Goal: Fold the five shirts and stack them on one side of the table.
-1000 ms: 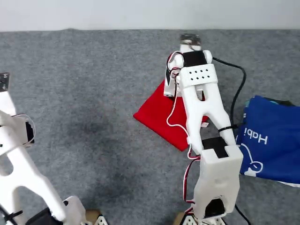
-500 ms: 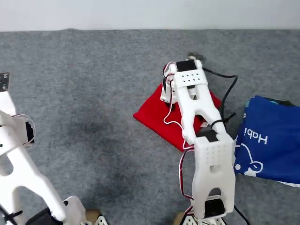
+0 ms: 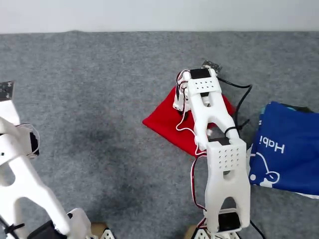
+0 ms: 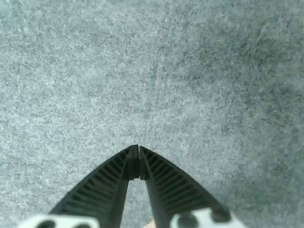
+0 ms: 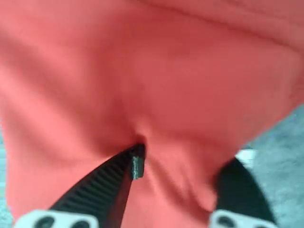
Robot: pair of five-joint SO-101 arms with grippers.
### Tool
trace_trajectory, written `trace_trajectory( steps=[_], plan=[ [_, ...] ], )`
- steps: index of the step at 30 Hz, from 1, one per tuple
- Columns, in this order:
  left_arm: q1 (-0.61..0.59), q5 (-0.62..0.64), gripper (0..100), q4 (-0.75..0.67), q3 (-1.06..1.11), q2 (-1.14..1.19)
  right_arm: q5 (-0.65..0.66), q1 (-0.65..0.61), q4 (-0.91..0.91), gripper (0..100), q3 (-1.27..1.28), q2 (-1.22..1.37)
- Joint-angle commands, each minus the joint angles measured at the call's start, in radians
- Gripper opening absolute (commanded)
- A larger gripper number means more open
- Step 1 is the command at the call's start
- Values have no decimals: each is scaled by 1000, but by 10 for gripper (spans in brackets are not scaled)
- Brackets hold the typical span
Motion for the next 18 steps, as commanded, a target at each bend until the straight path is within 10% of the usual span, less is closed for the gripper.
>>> trace_trajectory(
  steps=[1, 18],
  plan=[
    [0, -12, 5, 20, -7, -31, 114, 24, -8, 9, -35, 35],
    [0, -12, 5, 20, -8, -34, 703, 153, 314, 10, -118, -280]
  ],
)
